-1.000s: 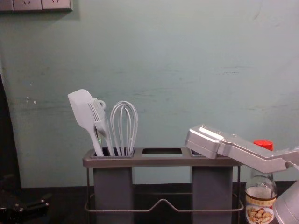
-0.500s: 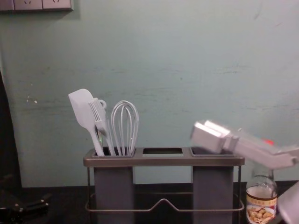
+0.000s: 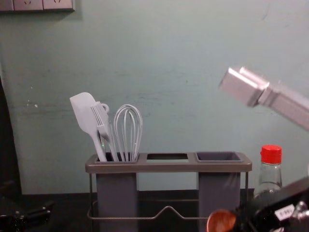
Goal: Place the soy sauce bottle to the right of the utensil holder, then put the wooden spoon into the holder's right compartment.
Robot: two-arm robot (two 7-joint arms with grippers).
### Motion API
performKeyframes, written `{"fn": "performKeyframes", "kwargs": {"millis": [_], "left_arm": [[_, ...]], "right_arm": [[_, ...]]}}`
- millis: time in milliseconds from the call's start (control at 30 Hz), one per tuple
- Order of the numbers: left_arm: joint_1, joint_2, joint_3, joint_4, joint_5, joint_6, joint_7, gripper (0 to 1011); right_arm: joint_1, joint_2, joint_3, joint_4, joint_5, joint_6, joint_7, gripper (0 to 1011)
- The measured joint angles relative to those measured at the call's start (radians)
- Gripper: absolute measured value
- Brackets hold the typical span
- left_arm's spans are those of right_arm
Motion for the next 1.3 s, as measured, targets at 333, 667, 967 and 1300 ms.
{"fn": "performKeyframes", "kwargs": {"millis": [333, 667, 967, 1300], "left_arm": [[0.000, 0.000, 0.000, 0.000, 0.000, 0.000, 0.000, 1011], [0.000, 0.000, 0.000, 0.000, 0.000, 0.000, 0.000, 1011], [0.000, 0.000, 0.000, 0.000, 0.000, 0.000, 0.000, 1011], [0.000, 0.000, 0.000, 0.000, 0.000, 0.000, 0.000, 1011]], "right_arm": [[-0.055, 0.025, 0.055, -0.125, -0.009, -0.058, -0.032, 836], [-0.092, 0.047, 0.113, -0.243, 0.003, -0.096, -0.045, 836], [-0.110, 0.064, 0.153, -0.326, 0.028, -0.120, -0.058, 836], [-0.061, 0.069, 0.179, -0.354, 0.061, -0.127, -0.057, 836]]}}
